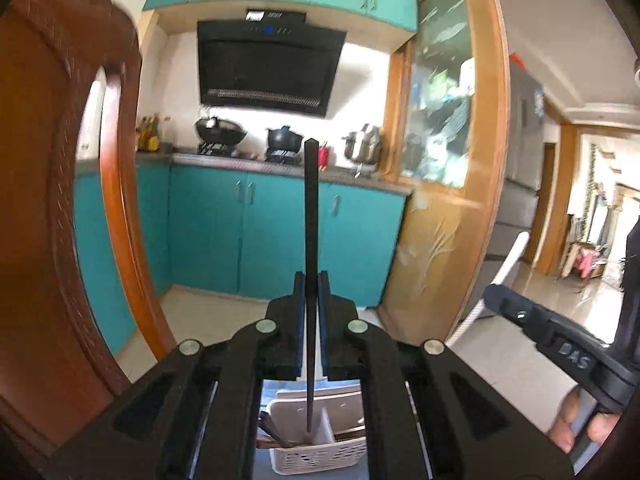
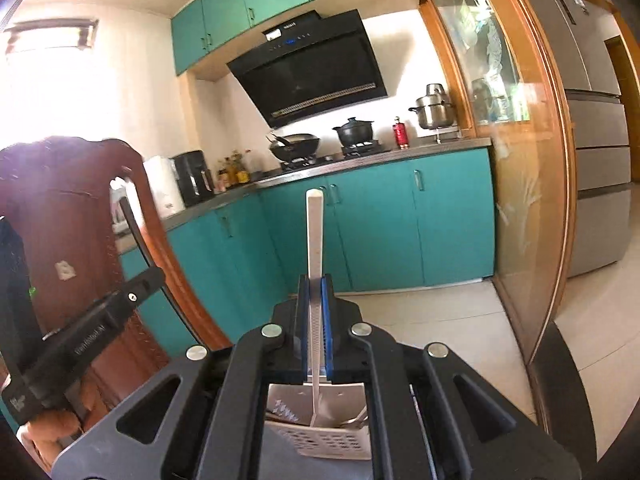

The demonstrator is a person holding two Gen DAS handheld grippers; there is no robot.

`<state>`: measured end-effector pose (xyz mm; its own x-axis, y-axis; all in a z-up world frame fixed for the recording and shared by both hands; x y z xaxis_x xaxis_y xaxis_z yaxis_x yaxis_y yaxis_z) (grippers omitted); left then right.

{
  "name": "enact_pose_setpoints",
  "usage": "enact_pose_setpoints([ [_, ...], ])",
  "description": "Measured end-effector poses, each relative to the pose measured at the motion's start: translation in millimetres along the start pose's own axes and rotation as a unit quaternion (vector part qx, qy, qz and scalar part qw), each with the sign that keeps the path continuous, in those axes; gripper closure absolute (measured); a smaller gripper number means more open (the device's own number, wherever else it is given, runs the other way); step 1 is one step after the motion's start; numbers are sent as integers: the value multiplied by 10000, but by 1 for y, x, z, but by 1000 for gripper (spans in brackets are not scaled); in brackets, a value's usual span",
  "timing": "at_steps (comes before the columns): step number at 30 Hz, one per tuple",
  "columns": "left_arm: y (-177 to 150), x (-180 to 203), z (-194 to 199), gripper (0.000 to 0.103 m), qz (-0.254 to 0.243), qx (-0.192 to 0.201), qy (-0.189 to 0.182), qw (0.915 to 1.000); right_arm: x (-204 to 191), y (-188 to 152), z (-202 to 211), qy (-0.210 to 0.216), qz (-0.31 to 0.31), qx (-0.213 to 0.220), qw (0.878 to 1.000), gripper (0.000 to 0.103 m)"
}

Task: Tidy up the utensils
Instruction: 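Lift both chopsticks up into the white basket and open both tools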

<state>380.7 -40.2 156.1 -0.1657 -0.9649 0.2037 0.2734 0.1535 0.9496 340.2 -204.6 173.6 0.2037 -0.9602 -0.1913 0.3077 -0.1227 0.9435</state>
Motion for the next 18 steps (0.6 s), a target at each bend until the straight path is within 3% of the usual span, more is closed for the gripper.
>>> enact_pose_setpoints([
  [10, -52, -5, -42, 96, -192, -369, 213, 9989, -3, -69, -44, -134, 334, -450, 9983, 97],
  [16, -62, -10, -40, 94, -130, -414, 255, 9987, -4, -81, -44, -209, 401, -539, 9975, 96],
  [18, -62, -12, -32, 91, -119, -368, 257, 9989, -3, -80, -38, -231, 371, -517, 9977, 92],
])
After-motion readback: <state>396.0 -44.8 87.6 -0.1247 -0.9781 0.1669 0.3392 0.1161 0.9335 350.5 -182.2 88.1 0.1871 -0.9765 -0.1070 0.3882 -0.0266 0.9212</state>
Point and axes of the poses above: each gripper's, at about its wrist camera, not at the fingertips, and z roughly against the way its jaws point, x to its right, y to its top, the point moved 8 cm from there along -z, roughly the way its jaws point, and after that the axes turned 3 degrees about z, right-handed, at the moved point
